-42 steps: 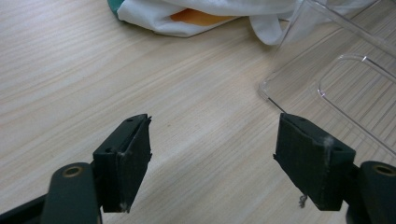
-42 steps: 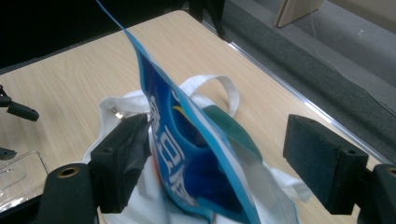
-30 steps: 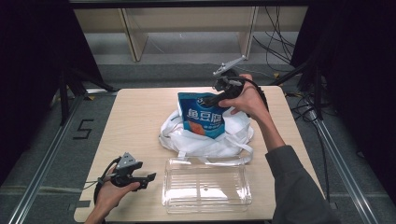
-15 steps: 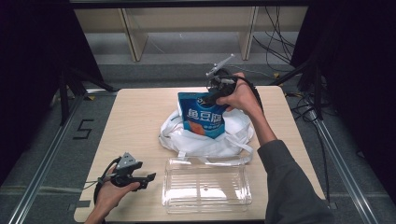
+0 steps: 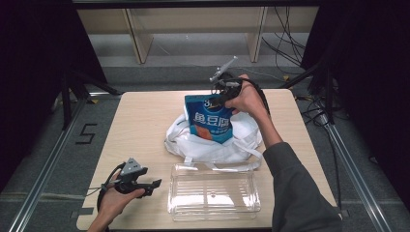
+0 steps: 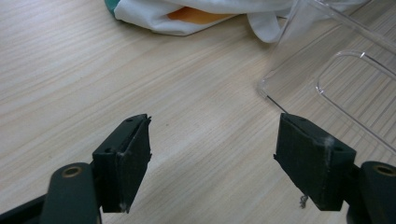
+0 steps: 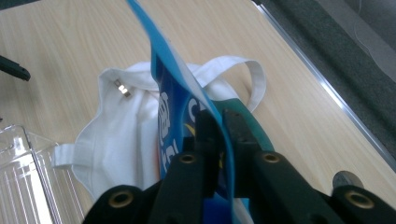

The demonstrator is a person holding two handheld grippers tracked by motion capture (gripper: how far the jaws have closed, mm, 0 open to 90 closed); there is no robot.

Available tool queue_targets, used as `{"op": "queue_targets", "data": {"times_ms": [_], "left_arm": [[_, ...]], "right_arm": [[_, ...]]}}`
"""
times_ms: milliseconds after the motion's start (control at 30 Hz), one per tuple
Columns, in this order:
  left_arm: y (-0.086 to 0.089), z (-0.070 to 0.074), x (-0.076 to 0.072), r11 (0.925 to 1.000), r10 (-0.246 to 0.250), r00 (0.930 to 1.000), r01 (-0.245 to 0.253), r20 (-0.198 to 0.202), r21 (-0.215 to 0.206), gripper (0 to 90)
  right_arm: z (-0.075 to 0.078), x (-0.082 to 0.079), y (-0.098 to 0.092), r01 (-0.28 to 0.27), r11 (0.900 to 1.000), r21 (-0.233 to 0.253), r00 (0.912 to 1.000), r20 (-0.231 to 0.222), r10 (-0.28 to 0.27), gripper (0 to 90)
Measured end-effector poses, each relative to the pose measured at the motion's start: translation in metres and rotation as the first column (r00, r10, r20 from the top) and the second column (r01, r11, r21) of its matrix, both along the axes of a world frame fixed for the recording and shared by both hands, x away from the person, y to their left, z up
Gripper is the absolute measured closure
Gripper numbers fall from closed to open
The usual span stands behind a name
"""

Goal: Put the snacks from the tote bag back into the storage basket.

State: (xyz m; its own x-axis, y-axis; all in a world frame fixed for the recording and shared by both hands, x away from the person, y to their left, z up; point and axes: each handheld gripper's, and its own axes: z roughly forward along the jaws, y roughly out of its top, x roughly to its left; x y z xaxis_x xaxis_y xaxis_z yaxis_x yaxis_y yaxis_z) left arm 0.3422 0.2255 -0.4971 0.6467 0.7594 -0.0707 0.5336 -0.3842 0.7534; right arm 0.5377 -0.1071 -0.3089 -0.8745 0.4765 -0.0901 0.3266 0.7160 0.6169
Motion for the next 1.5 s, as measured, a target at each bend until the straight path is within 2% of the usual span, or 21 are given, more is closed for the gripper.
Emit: {"op": "queue_targets", "data": {"times_ms": [33,133,267,300,333,433,533,567,700,733,800,833,933,1033,1067,1200,1233,1267,1333,1433,1500], "left_arm": [[-0.002,-0.001,-0.001,0.9998,0.015,0.9999,-0.015,-0.001,-0.014,25.7],[-0.002,-0.002,0.0,0.9997,0.015,0.9999,-0.015,0.005,-0.017,25.7],[0.0,-0.001,0.0,0.9999,0.015,0.9999,-0.015,0.006,0.0,25.7],[0.0,0.0,0.0,0.9999,0.014,0.9999,-0.014,0.004,-0.001,25.7],[-0.001,-0.002,0.0,0.9995,0.02,0.9998,-0.02,0.007,-0.022,25.7],[-0.001,-0.001,0.0,0.9991,0.039,0.9992,-0.039,-0.001,-0.013,25.7],[0.0,-0.001,0.0,0.9997,0.023,0.9997,-0.023,-0.001,-0.013,25.7],[0.001,-0.001,0.001,0.9999,0.012,0.9999,-0.012,0.008,-0.007,25.7],[0.0,-0.001,0.001,0.9997,0.02,0.9998,-0.02,0.006,-0.017,25.7],[0.002,-0.001,0.001,1.0,0.006,1.0,-0.006,0.001,0.001,25.7],[0.002,-0.001,0.001,1.0,0.009,1.0,-0.009,0.0,-0.003,25.3],[0.002,-0.001,0.001,1.0,0.009,1.0,-0.009,0.001,-0.003,25.3],[0.002,-0.001,0.001,0.9997,0.019,0.9998,-0.019,0.005,-0.018,25.3],[0.002,-0.001,0.001,0.9999,0.012,0.9999,-0.012,0.003,-0.001,25.3],[0.002,-0.002,0.001,0.9998,0.016,0.9998,-0.016,0.011,-0.01,25.3],[0.002,-0.002,0.001,0.9999,0.014,0.9999,-0.014,0.01,-0.008,25.3],[0.002,-0.002,0.001,0.9996,0.023,0.9996,-0.023,-0.016,-0.016,25.3],[0.001,-0.002,0.001,0.9993,0.028,0.9995,-0.028,-0.012,-0.022,25.3],[0.001,-0.002,0.001,0.9992,0.032,0.9995,-0.032,0.0,-0.025,25.3],[0.001,-0.002,0.002,0.9993,0.031,0.9995,-0.032,-0.006,-0.019,25.3],[0.001,-0.002,0.001,0.9992,0.033,0.9994,-0.032,0.01,-0.024,25.3]], "right_arm": [[0.002,-0.001,0.0,-0.014,1.0,-0.012,0.9998,-0.014,0.013,89.5],[0.002,0.002,0.0,-0.031,0.999,-0.013,0.9995,0.01,0.031,90.0],[0.006,0.002,0.002,-0.054,0.998,-0.03,0.9984,0.014,0.054,90.0],[0.007,0.001,0.002,-0.044,0.999,-0.03,0.999,0.008,0.044,90.0],[0.009,0.001,0.003,-0.045,0.998,-0.034,0.9989,0.012,0.045,90.0],[0.013,0.001,0.003,-0.054,0.998,-0.013,0.998,0.032,0.054,90.0],[0.019,-0.001,0.003,-0.05,0.999,-0.006,0.9983,0.029,0.051,90.0],[0.022,-0.001,0.003,-0.062,0.998,-0.006,0.9971,0.045,0.062,90.0],[0.032,-0.004,0.003,-0.054,0.999,0.008,0.9972,0.052,0.053,90.0],[0.041,-0.008,0.003,-0.044,0.999,0.016,0.9974,0.057,0.043,90.0],[0.05,-0.012,0.001,-0.032,0.999,0.024,0.9974,0.065,0.03,90.0],[0.055,-0.012,0.0,-0.058,0.998,0.023,0.9953,0.08,0.056,90.0],[0.062,-0.015,-0.001,-0.055,0.998,0.026,0.9949,0.086,0.053,90.0],[0.075,-0.024,-0.001,-0.07,0.998,0.011,0.9927,0.1,0.068,90.0],[0.078,-0.027,-0.002,-0.062,0.998,0.005,0.9929,0.102,0.061,90.0],[0.086,-0.035,-0.002,-0.093,0.996,-0.002,0.9901,0.105,0.093,90.0],[0.092,-0.04,-0.002,-0.115,0.993,-0.012,0.9863,0.117,0.116,90.0],[0.095,-0.043,-0.003,-0.12,0.993,-0.016,0.9851,0.122,0.121,90.0],[0.101,-0.051,-0.004,-0.12,0.993,-0.009,0.9867,0.11,0.12,90.0],[0.11,-0.06,-0.007,-0.129,0.992,0.003,0.986,0.107,0.128,90.0],[0.113,-0.065,-0.007,-0.145,0.989,0.006,0.9845,0.101,0.144,90.0]]}}
